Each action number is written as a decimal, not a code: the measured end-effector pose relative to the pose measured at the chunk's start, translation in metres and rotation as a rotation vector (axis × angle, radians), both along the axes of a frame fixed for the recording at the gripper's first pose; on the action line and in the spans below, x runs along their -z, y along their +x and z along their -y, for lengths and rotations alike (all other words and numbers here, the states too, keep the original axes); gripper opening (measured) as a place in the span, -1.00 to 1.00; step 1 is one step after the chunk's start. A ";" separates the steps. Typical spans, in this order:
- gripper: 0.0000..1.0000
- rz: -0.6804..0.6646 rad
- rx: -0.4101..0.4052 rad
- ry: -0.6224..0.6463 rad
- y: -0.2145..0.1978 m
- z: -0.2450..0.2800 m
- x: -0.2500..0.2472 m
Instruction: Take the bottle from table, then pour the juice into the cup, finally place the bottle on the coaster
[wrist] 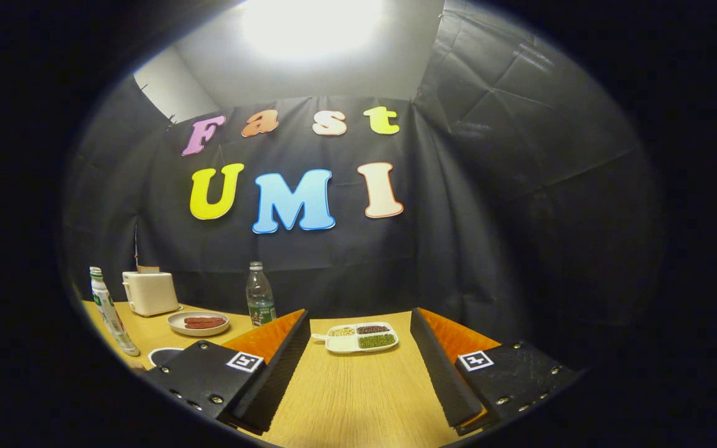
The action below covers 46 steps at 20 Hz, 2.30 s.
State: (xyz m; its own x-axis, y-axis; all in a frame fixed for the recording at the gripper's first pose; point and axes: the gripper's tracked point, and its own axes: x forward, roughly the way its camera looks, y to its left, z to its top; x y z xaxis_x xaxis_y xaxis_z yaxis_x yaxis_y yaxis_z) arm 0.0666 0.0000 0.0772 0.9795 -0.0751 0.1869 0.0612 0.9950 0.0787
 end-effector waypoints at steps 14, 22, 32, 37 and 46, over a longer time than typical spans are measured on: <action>0.94 0.026 -0.049 -0.061 -0.089 -0.140 -0.072; 0.92 0.025 -0.298 -0.004 -0.101 -0.308 -0.070; 0.93 -0.110 -0.396 -0.016 -0.070 -0.412 0.001; 0.93 -0.155 -0.407 -0.046 -0.054 -0.435 0.031; 0.87 -0.210 -0.386 -0.068 -0.027 -0.455 0.068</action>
